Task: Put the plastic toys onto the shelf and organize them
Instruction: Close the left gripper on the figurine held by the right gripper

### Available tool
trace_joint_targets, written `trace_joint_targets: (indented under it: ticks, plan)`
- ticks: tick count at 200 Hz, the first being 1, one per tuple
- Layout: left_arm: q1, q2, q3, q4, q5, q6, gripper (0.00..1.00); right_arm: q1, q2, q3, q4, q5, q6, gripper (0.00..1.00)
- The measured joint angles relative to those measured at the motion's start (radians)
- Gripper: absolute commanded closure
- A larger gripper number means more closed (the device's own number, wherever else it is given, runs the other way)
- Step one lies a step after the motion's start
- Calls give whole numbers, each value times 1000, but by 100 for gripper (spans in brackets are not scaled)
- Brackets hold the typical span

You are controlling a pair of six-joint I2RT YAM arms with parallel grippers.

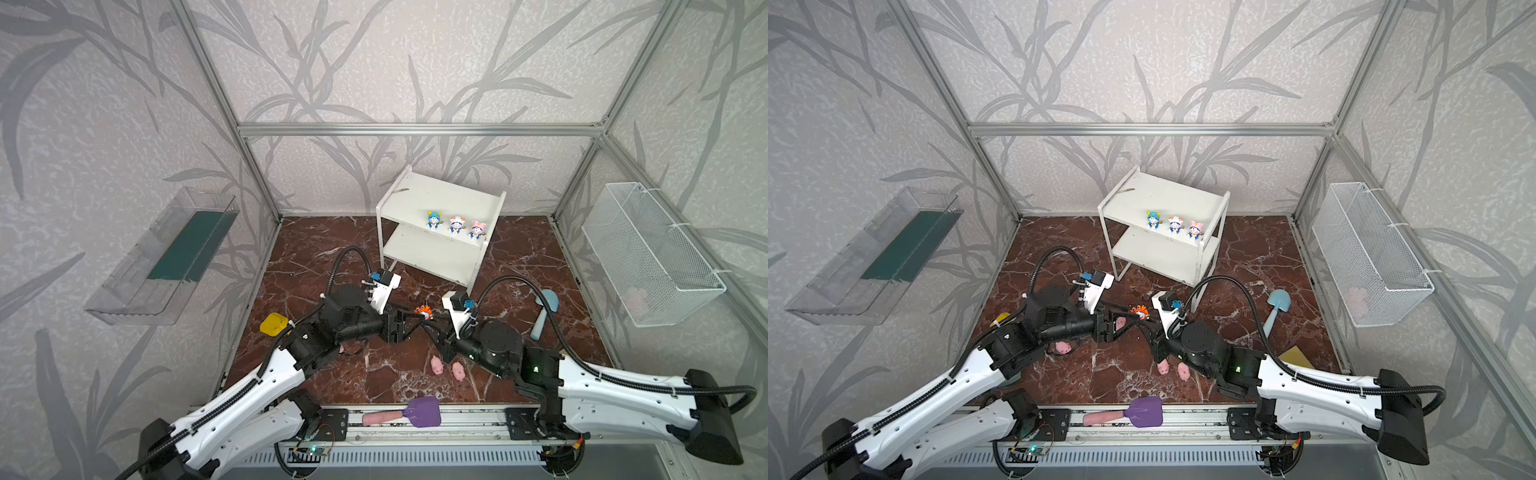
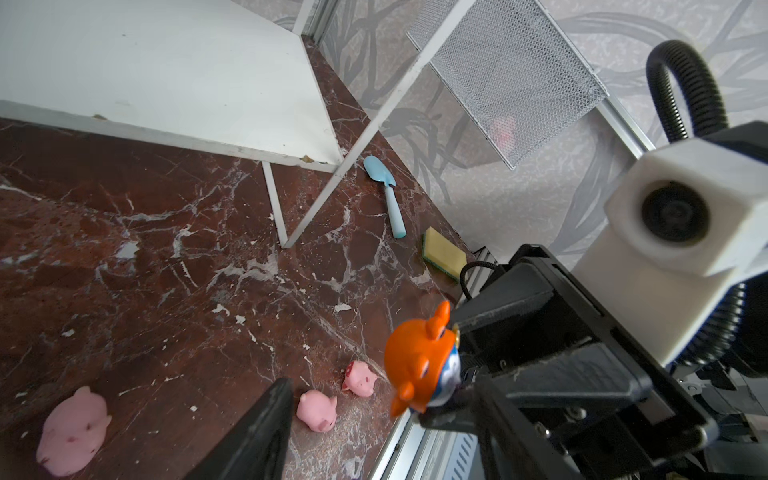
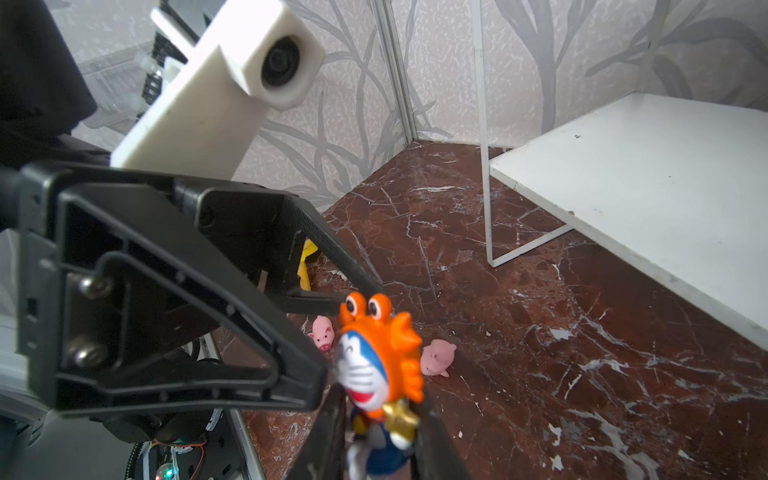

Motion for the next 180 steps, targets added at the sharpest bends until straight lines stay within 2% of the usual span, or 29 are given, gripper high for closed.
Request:
trace_joint_targets:
  ticks: [23, 71, 101, 167, 180]
  plan:
    - [-14, 26, 2, 32, -3, -7, 45, 0, -26, -9, -19, 5, 0, 80]
    - [-36, 71, 19, 68, 1, -12, 45, 0, -67, -29, -33, 16, 0, 80]
    - [-50, 95, 39, 75, 9, -12, 48, 0, -69, -29, -33, 19, 0, 79]
    - [-71, 125, 49, 90, 27, -15, 72, 0, -63, -29, -33, 20, -4, 80]
    - [-71, 127, 49, 90, 27, -13, 74, 0, -61, -29, -34, 23, -5, 79]
